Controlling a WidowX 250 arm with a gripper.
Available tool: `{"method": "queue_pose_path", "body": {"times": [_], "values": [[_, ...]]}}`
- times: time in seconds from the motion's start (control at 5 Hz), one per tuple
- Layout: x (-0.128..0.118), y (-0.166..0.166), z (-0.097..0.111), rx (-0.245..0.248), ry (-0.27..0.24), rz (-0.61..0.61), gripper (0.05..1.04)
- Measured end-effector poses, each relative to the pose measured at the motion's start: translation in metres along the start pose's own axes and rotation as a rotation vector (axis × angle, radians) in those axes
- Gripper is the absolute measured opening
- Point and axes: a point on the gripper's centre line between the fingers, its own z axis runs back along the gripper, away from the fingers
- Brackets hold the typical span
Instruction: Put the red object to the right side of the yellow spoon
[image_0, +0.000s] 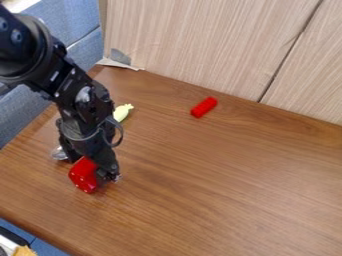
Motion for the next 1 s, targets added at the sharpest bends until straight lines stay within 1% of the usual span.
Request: {"method": "queue_pose_path", "body": {"times": [0.4, 0.6, 0.8, 1.0], "values": [[0.006, 0.001, 0.007, -0.021, 0.007, 0.011, 0.999], [0.024, 0.004, 0.034, 0.007, -0.062, 0.009, 0.999], [0.040, 0.008, 0.058, -0.027, -0.130, 0.029, 0.999], [0.040, 0.009, 0.058, -0.028, -0.128, 0.031, 0.999]]}}
